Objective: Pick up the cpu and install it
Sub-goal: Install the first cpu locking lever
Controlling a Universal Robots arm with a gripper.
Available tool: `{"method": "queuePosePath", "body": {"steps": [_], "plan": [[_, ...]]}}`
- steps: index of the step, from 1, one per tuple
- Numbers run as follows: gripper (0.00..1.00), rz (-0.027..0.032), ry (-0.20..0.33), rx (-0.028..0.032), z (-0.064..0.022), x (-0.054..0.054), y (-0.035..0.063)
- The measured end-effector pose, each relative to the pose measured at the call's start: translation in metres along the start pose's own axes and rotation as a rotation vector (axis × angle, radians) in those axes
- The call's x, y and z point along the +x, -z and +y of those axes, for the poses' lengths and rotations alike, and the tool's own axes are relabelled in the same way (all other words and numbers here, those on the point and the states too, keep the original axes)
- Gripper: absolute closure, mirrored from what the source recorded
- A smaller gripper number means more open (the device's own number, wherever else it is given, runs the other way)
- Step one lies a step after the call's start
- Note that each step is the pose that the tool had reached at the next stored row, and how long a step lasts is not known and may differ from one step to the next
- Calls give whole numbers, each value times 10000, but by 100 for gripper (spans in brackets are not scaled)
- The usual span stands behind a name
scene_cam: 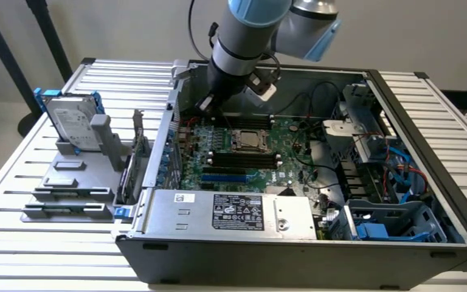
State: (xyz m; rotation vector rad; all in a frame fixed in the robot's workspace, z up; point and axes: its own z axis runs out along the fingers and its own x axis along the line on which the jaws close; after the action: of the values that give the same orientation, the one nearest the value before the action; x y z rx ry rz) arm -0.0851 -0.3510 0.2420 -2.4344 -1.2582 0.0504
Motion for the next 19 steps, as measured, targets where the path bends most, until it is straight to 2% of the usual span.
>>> {"method": "queuePosePath", "body": {"steps": [2, 6, 8, 12, 19], "plan": [[89, 117, -116, 26, -1, -6, -13], [89, 414, -334, 109, -1, -15, -35], [89, 551, -456, 115, 0, -16, -40], [89, 743, -712, 15, -1, -16, -40], [89, 1075, -1088, -220, -2, -14, -39]]}}
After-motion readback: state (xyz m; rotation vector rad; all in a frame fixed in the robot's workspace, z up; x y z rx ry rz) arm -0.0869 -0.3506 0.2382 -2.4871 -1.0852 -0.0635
